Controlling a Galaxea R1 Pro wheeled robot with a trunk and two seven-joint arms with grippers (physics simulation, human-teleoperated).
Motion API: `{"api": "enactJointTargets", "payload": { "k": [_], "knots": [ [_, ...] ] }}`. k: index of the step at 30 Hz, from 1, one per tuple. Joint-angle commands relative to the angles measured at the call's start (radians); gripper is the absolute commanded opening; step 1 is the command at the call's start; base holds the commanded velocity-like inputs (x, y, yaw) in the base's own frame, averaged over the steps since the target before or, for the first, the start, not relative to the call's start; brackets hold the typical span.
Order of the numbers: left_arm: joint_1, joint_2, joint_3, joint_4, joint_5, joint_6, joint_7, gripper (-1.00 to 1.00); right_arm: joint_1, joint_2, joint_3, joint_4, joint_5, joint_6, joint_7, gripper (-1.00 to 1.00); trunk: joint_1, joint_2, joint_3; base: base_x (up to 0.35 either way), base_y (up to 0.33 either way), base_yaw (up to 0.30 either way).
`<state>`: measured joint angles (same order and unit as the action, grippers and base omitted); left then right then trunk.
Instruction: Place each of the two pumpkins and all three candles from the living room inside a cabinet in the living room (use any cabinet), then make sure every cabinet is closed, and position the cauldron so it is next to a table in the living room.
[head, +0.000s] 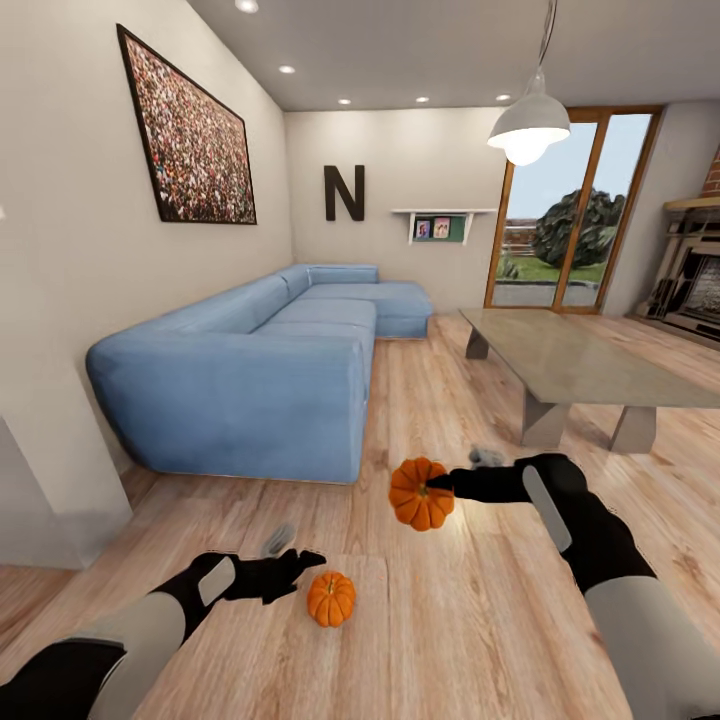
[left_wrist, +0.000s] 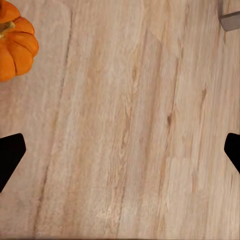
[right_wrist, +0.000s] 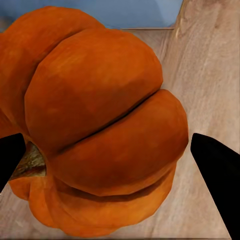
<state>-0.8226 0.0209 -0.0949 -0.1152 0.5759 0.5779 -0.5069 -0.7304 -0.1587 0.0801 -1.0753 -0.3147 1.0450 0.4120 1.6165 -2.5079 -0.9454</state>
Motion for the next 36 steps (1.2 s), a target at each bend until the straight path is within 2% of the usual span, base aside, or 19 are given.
{"api": "enactJointTargets", "payload": {
  "k": [1,4,10,23,25,31,36],
  "knots": [
    [0.002,0.001,-0.008,0.007,0.005,-0.003,-0.001,1.0,0.019,-0.001,0.002,-0.011,0.009,0.002,0.008,-1.0,0.0,0.0,-0.001,0.0,0.0,0.0],
    [0.006,0.001,-0.008,0.02,-0.02,-0.038,-0.002,1.0,0.049,-0.001,0.0,-0.025,0.009,0.002,0.009,-1.0,0.0,0.0,-0.001,0.105,0.012,0.0],
    [0.006,0.002,-0.008,0.024,-0.054,-0.052,-0.002,1.0,0.056,-0.001,0.001,-0.029,0.009,0.002,0.01,-1.0,0.0,0.0,-0.001,0.282,0.068,0.0],
    [0.007,0.003,-0.008,0.025,-0.07,-0.055,0.001,1.0,0.058,0.003,0.008,-0.029,0.011,0.002,0.008,-1.0,0.0,0.0,-0.001,0.31,0.079,0.0],
    [0.007,0.003,-0.008,0.025,-0.078,-0.055,0.001,1.0,0.058,0.003,0.008,-0.029,0.011,0.002,0.008,-1.0,0.0,0.0,-0.001,0.136,0.031,0.0],
    [0.007,0.004,-0.008,0.023,-0.138,-0.055,-0.003,1.0,0.059,0.005,0.008,-0.029,0.012,0.002,0.007,-1.0,0.0,0.0,-0.001,0.039,0.009,0.0],
    [0.007,0.001,-0.007,0.024,-0.152,-0.051,-0.004,1.0,0.059,0.004,0.006,-0.03,0.012,0.002,0.007,-1.0,0.002,-0.001,-0.016,0.004,0.001,0.0]
  ]
}}
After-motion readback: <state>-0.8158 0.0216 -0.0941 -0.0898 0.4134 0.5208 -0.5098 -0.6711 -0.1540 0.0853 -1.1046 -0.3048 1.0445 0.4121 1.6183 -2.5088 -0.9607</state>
